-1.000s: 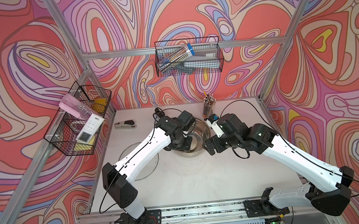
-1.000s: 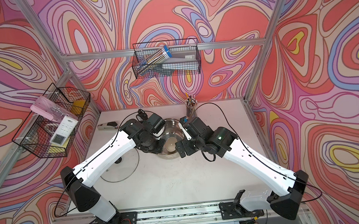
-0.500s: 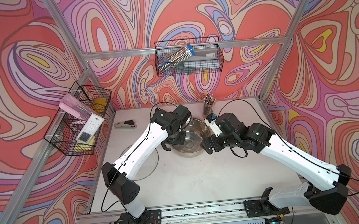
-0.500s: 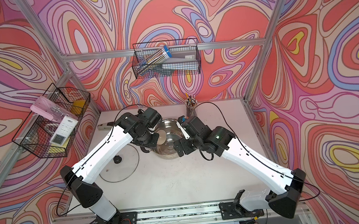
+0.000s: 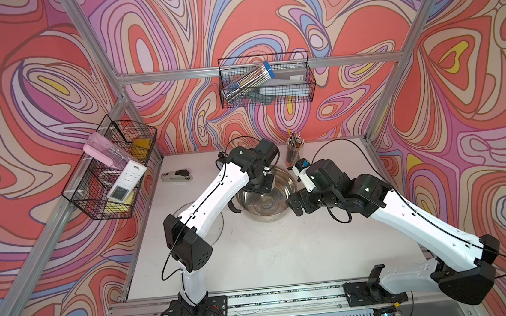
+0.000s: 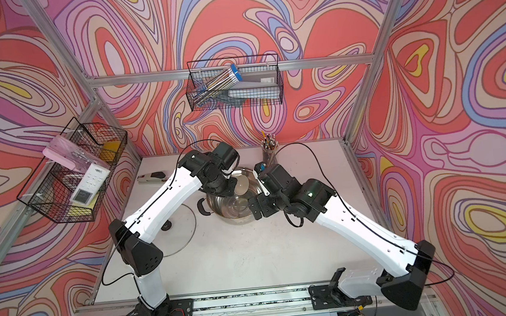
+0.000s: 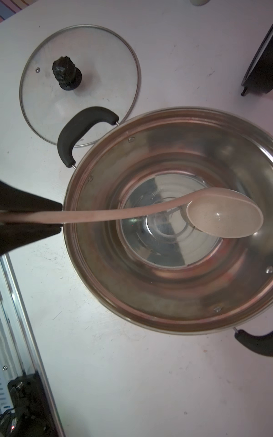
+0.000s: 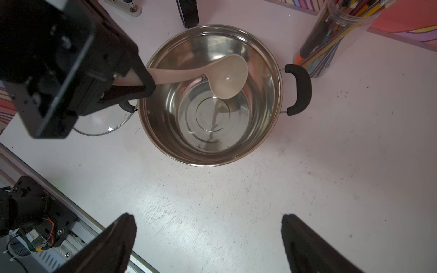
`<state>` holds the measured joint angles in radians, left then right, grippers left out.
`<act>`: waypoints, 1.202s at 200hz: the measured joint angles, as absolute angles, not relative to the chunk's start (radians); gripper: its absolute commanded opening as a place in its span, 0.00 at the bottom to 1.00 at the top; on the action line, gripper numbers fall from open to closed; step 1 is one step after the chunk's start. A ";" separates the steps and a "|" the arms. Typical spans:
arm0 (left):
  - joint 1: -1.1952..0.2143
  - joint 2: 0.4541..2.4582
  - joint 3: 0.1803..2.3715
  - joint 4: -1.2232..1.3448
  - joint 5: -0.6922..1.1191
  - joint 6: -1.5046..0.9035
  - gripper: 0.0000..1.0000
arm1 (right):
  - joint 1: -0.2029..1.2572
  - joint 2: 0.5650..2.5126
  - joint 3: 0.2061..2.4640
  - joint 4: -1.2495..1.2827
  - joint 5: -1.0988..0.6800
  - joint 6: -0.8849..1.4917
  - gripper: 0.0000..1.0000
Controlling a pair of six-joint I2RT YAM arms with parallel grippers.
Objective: Stir the soup with a spoon
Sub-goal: Stir the soup in the pan with a stick.
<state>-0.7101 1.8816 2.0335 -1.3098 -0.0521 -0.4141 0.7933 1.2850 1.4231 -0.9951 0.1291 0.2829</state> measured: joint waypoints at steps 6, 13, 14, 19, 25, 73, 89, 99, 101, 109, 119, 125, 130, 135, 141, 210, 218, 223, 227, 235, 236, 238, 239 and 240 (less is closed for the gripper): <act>-0.717 1.882 2.034 -1.308 -0.041 -0.414 0.00 | 0.793 1.284 1.423 -0.997 0.132 0.283 0.98; -0.725 1.882 2.034 -1.306 -0.028 -0.414 0.00 | 0.793 1.283 1.423 -0.999 0.134 0.282 0.98; -0.727 1.882 2.034 -1.306 -0.025 -0.414 0.00 | 0.793 1.283 1.423 -0.999 0.135 0.282 0.98; -0.730 1.882 2.034 -1.305 -0.016 -0.414 0.00 | 0.793 1.283 1.423 -1.000 0.136 0.282 0.98; -0.736 1.882 2.033 -1.304 -0.004 -0.414 0.00 | 0.793 1.283 1.423 -1.001 0.137 0.282 0.98; -0.757 1.834 1.921 -1.298 0.050 -0.411 0.00 | 0.793 1.288 1.440 -1.003 0.138 0.277 0.98; -0.758 1.802 1.868 -1.311 0.051 -0.411 0.00 | 0.793 1.293 1.454 -1.002 0.138 0.274 0.98; -0.758 1.781 1.842 -1.323 0.050 -0.411 0.00 | 0.793 1.296 1.461 -1.001 0.136 0.271 0.98; -0.758 1.776 1.837 -1.325 0.050 -0.411 0.00 | 0.793 1.297 1.462 -1.000 0.136 0.271 0.98; -0.758 1.758 1.824 -1.334 0.049 -0.411 0.00 | 0.793 1.300 1.465 -0.999 0.134 0.270 0.98; -0.758 1.737 1.814 -1.348 0.047 -0.411 0.00 | 0.793 1.306 1.468 -0.998 0.132 0.268 0.98; -0.758 1.724 1.811 -1.356 0.042 -0.411 0.00 | 0.793 1.310 1.468 -0.996 0.130 0.267 0.98; -0.758 1.716 1.811 -1.365 0.037 -0.411 0.00 | 0.793 1.313 1.469 -0.995 0.130 0.266 0.98; -0.758 1.708 1.811 -1.371 0.031 -0.411 0.00 | 0.793 1.316 1.469 -0.995 0.127 0.266 0.98; -0.758 1.700 1.811 -1.382 0.022 -0.411 0.00 | 0.793 1.320 1.470 -0.994 0.125 0.266 0.98; -0.735 1.716 1.883 -1.491 -0.112 -0.406 0.00 | 0.793 1.331 1.470 -0.995 0.113 0.266 0.98; -0.726 1.723 1.902 -1.496 -0.127 -0.404 0.00 | 0.793 1.331 1.470 -0.995 0.113 0.266 0.98; -0.722 1.726 1.913 -1.498 -0.136 -0.403 0.00 | 0.793 1.331 1.470 -0.995 0.113 0.266 0.98; -0.718 1.729 1.922 -1.499 -0.143 -0.402 0.00 | 0.793 1.331 1.470 -0.995 0.113 0.266 0.98; -0.712 1.736 1.940 -1.500 -0.155 -0.400 0.00 | 0.793 1.331 1.470 -0.995 0.113 0.266 0.98; -0.712 1.737 1.942 -1.500 -0.157 -0.400 0.00 | 0.793 1.331 1.470 -0.995 0.113 0.266 0.98; -0.711 1.739 1.946 -1.499 -0.160 -0.399 0.00 | 0.793 1.330 1.470 -0.995 0.114 0.266 0.98; -0.710 1.740 1.948 -1.499 -0.162 -0.399 0.00 | 0.793 1.330 1.470 -0.995 0.114 0.266 0.98; -0.709 1.741 1.951 -1.499 -0.164 -0.399 0.00 | 0.793 1.330 1.470 -0.995 0.114 0.266 0.98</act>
